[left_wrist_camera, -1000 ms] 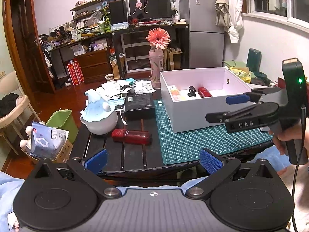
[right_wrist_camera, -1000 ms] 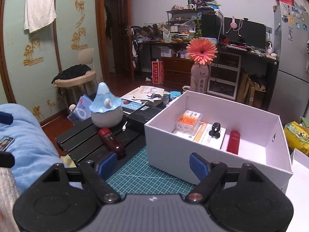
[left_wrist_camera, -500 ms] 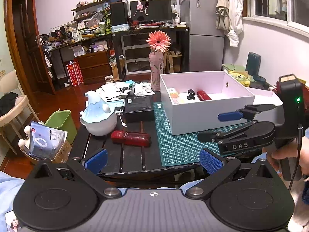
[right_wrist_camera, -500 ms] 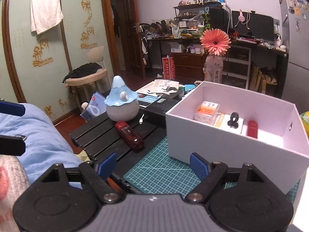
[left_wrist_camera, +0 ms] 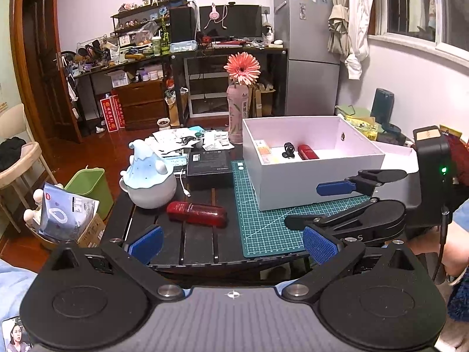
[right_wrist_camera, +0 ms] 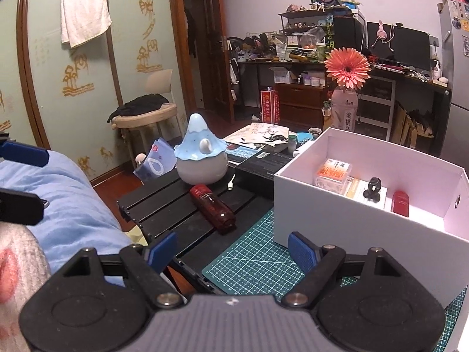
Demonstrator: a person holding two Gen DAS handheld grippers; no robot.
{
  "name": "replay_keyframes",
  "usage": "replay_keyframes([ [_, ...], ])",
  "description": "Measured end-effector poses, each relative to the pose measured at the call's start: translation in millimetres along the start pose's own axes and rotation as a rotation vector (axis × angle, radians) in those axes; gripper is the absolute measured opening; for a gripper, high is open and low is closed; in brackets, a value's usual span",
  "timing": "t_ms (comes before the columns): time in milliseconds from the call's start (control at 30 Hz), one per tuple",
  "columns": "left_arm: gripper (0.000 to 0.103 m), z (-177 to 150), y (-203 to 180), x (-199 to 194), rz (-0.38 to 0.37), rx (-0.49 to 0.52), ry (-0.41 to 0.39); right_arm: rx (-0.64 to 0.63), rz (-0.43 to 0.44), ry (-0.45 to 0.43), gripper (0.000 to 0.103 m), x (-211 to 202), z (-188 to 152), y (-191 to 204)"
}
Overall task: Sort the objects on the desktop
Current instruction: 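Swing the right tool toward the red bottle lying beside the ceramic figure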
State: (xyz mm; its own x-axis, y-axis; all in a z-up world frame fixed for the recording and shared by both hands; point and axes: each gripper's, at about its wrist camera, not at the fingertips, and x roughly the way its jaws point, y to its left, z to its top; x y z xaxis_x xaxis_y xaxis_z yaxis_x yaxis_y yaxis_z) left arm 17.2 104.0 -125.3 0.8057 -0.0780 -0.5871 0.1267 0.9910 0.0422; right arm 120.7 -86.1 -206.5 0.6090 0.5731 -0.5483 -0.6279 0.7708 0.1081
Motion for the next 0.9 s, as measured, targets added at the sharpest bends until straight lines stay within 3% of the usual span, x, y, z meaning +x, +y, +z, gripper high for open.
replay_keyframes([
  [767, 0.103, -5, 13, -8, -0.009, -0.054, -0.056, -0.054, 0.079, 0.021, 0.081, 44, 20, 23],
  [900, 0.103, -5, 15, -8, -0.002, -0.064, -0.063, -0.081, 0.091, 0.028, 0.071, 54, 26, 29],
])
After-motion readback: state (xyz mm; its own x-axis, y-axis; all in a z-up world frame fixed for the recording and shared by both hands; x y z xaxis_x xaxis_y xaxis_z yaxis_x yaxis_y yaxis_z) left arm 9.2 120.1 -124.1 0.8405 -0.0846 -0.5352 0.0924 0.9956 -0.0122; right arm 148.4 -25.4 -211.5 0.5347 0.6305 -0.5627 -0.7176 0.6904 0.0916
